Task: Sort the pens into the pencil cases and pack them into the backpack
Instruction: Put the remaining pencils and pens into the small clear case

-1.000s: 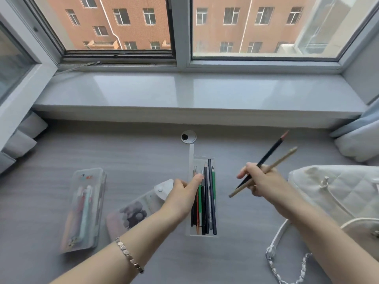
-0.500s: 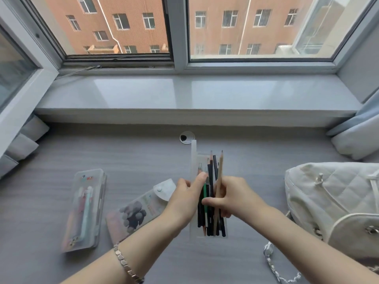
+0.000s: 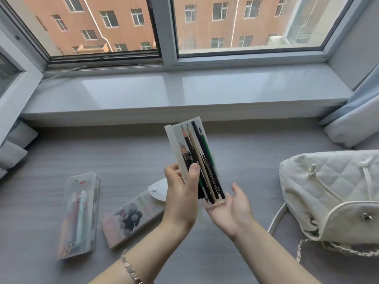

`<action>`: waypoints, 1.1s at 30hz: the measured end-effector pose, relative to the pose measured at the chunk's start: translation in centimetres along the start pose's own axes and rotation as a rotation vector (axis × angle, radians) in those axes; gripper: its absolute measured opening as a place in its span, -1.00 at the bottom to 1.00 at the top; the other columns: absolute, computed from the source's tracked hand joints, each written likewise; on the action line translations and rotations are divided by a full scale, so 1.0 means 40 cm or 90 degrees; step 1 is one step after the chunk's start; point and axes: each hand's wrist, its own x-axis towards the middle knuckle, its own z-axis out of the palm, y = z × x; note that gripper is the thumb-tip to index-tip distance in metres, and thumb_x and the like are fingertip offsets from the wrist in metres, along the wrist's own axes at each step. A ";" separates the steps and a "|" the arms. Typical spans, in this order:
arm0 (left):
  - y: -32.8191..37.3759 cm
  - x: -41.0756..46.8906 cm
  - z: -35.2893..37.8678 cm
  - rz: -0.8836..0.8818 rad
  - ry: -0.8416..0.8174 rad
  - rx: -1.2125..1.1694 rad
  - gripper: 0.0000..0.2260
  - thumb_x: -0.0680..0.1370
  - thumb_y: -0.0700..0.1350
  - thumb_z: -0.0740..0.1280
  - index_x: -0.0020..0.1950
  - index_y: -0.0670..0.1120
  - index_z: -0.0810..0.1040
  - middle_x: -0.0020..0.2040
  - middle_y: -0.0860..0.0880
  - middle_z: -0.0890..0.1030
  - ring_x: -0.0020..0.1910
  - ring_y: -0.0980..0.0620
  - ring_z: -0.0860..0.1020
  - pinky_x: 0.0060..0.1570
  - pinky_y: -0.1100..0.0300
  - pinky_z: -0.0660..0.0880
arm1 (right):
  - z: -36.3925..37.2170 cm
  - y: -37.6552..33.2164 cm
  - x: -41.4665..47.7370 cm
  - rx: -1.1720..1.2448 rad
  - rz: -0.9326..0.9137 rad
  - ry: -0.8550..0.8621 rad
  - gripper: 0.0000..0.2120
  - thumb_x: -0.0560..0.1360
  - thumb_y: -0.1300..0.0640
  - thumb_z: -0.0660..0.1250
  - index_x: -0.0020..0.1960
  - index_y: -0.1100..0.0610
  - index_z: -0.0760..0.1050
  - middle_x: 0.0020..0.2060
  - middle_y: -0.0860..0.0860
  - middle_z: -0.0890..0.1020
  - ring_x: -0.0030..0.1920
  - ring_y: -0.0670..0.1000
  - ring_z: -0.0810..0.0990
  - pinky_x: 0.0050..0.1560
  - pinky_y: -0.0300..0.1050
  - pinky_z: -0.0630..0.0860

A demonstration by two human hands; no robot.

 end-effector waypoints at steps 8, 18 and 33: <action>-0.003 0.016 -0.002 -0.039 0.019 -0.001 -0.71 0.57 0.08 0.15 0.14 -0.09 0.22 -0.06 0.08 0.42 -0.08 0.19 0.46 -0.17 0.32 0.38 | 0.034 0.017 0.011 -0.031 0.004 -0.074 -0.58 0.64 0.11 -0.05 0.13 0.35 0.48 -0.15 0.23 0.69 -0.20 0.11 0.70 -0.18 -0.01 0.64; -0.014 0.088 -0.045 -0.260 -0.067 -0.075 -0.36 0.44 0.28 0.26 0.36 -0.07 0.20 0.00 0.01 0.49 0.04 -0.02 0.56 0.17 -0.14 0.49 | -0.009 0.008 -0.028 -0.611 -0.163 -0.169 -0.78 0.58 0.22 0.16 0.12 0.12 0.55 -0.15 0.01 0.69 -0.22 -0.10 0.64 -0.20 -0.24 0.57; -0.080 -0.021 -0.036 0.070 -0.122 0.622 0.10 0.37 0.25 0.36 0.46 -0.10 -0.44 0.34 -0.08 0.16 0.37 -0.05 0.15 0.35 0.19 0.13 | -0.030 0.013 -0.033 -0.656 -0.171 -0.172 -0.73 0.55 0.06 0.18 -0.05 0.20 0.59 -0.27 0.06 0.69 -0.34 -0.08 0.64 -0.33 -0.30 0.54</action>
